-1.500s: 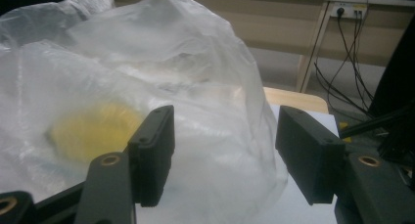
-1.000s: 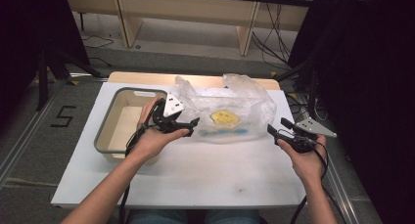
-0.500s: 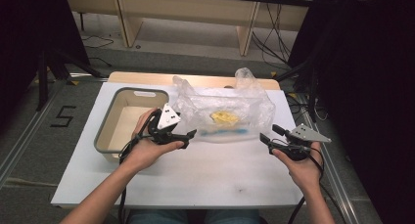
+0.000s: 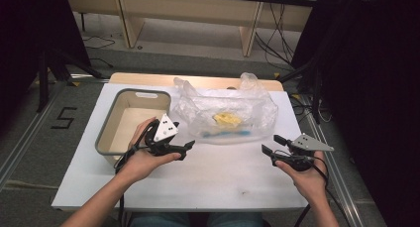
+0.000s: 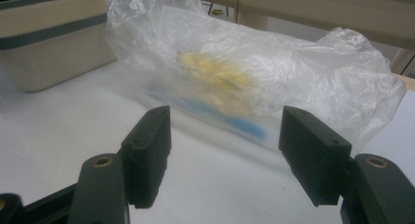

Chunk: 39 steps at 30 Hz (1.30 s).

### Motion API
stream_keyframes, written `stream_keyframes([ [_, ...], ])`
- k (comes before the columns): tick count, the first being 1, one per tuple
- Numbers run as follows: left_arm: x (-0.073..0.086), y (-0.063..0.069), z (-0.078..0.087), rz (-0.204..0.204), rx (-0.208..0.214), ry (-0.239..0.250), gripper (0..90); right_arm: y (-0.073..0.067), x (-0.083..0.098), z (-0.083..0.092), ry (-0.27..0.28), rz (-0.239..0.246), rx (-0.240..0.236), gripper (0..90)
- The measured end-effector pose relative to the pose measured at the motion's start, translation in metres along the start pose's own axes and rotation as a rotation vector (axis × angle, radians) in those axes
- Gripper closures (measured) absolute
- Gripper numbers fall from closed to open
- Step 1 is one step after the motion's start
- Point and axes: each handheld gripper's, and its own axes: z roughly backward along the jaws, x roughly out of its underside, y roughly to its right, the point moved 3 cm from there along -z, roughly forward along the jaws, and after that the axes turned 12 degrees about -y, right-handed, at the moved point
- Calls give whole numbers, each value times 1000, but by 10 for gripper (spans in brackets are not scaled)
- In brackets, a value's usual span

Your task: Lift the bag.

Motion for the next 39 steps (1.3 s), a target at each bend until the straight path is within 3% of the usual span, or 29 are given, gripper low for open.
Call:
stream_keyframes([
  [17,29,0,5,-41,-2,-33,240,-1,21,0,-33,-13,-43,378],
  [31,57,1,6,-38,8,-56,239,-5,35,-2,-47,-29,-68,378],
  [39,60,-1,6,-39,3,-58,238,-3,36,0,-35,-41,-66,378],
])
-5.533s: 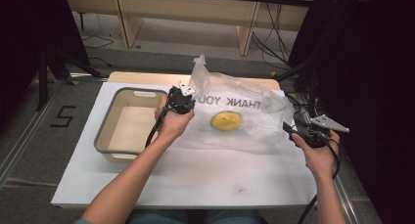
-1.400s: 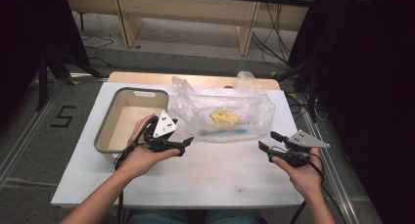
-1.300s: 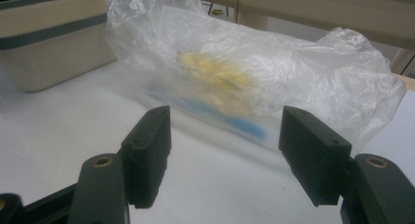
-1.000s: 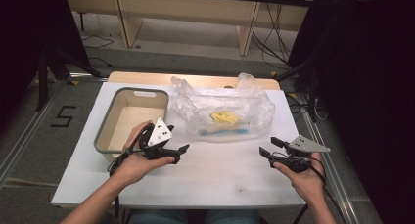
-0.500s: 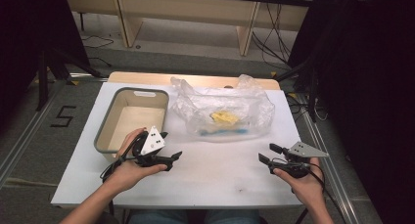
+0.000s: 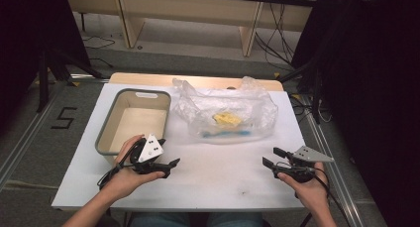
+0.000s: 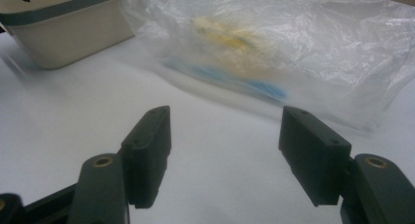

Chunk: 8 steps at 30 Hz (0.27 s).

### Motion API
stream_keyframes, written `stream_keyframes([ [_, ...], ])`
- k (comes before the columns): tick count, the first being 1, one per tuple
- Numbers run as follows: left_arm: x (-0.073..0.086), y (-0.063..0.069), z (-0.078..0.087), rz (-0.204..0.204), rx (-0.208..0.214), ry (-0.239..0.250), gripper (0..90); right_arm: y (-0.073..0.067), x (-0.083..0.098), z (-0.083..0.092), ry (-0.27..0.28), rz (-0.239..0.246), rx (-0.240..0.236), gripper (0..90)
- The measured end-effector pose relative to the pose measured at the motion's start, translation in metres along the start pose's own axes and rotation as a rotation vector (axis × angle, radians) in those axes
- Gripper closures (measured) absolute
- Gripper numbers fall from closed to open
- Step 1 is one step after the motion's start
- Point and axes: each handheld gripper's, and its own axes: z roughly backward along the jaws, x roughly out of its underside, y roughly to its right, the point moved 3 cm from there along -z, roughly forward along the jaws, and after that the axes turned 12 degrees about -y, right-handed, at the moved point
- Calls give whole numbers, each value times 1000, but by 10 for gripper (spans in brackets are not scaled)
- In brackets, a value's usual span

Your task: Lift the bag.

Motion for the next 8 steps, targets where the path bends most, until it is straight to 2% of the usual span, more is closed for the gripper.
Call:
stream_keyframes([
  [8,2,-2,0,5,-3,-3,237,1,1,2,6,-4,2,378],
])
